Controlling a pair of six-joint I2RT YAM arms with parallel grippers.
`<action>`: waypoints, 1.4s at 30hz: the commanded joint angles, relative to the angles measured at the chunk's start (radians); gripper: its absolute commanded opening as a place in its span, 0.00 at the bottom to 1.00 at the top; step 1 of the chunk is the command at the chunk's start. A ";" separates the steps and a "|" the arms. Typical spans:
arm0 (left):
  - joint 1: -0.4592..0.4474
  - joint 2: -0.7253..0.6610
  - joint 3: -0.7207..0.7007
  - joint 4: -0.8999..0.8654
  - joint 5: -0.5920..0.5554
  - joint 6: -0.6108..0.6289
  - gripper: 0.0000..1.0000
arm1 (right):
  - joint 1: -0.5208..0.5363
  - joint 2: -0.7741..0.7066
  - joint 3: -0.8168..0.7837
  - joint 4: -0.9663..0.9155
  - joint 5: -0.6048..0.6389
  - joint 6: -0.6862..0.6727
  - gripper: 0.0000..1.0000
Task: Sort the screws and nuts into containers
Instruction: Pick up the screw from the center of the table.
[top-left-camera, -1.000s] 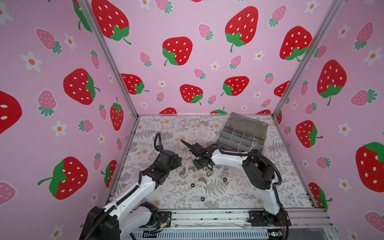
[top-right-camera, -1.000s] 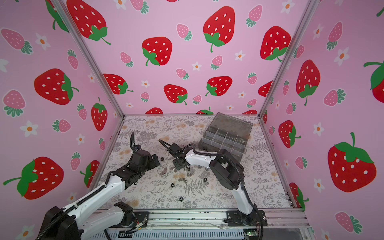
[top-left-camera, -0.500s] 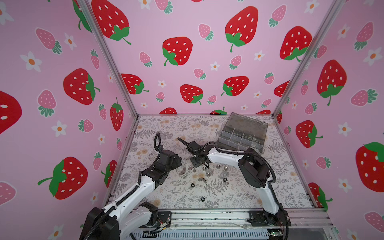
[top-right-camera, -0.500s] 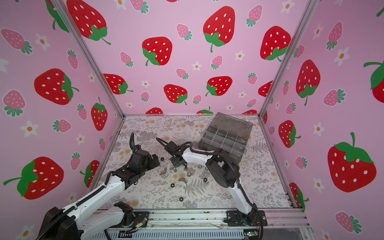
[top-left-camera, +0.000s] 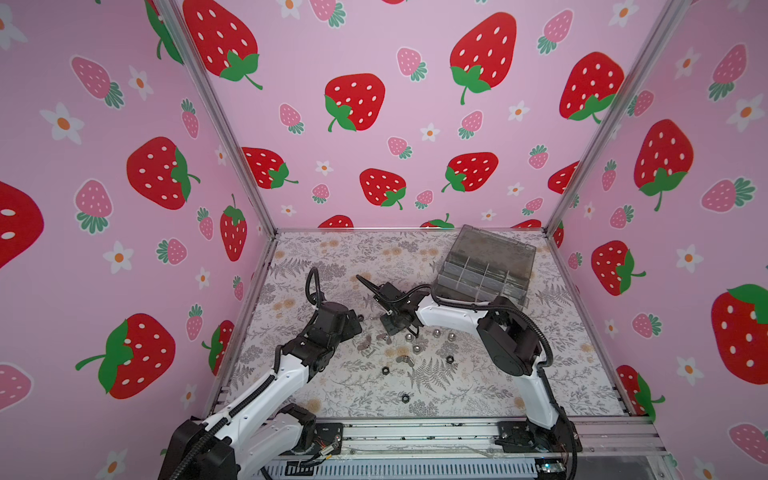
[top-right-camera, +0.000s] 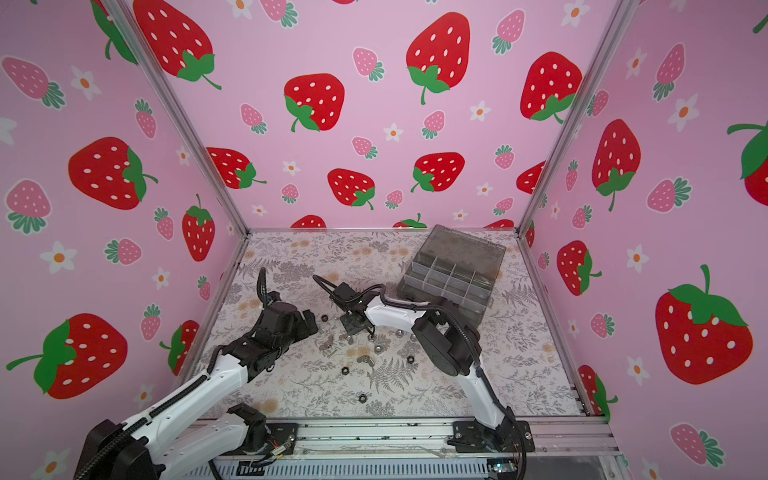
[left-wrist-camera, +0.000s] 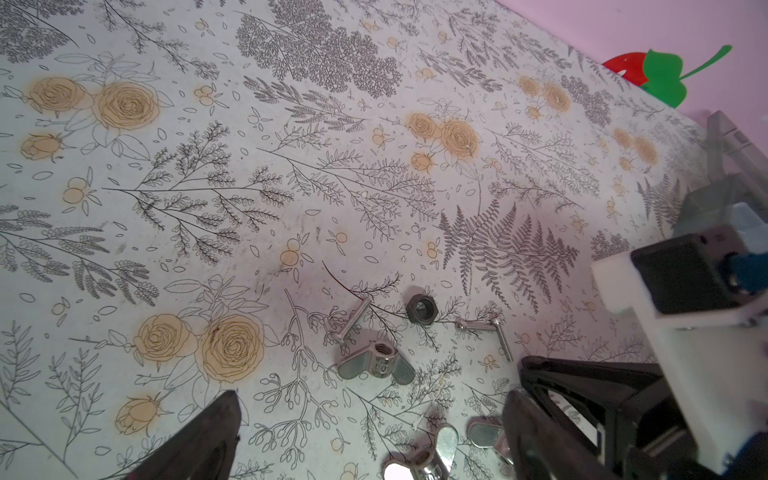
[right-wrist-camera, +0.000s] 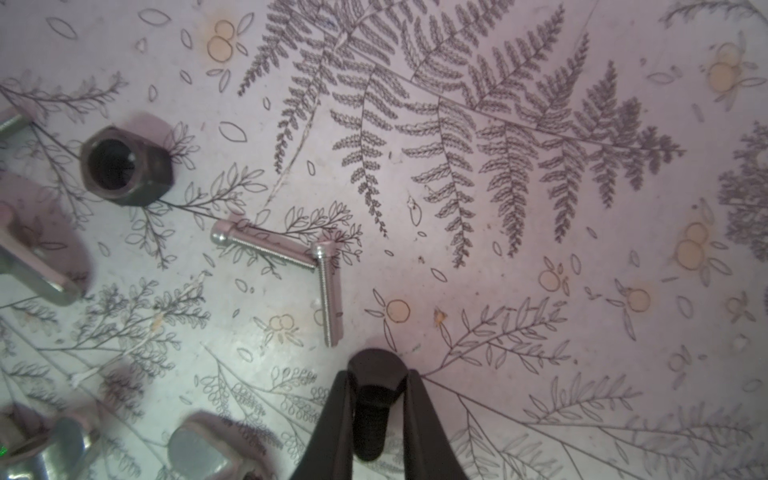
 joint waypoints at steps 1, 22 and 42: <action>0.005 -0.011 -0.001 -0.020 -0.021 -0.018 0.99 | 0.001 -0.023 -0.037 -0.050 -0.017 0.015 0.00; 0.006 0.000 0.000 0.000 -0.022 -0.007 0.99 | 0.002 -0.001 -0.035 -0.127 0.000 0.041 0.29; 0.011 0.000 -0.006 0.008 -0.014 -0.008 0.99 | 0.014 -0.004 -0.048 -0.138 -0.001 0.058 0.22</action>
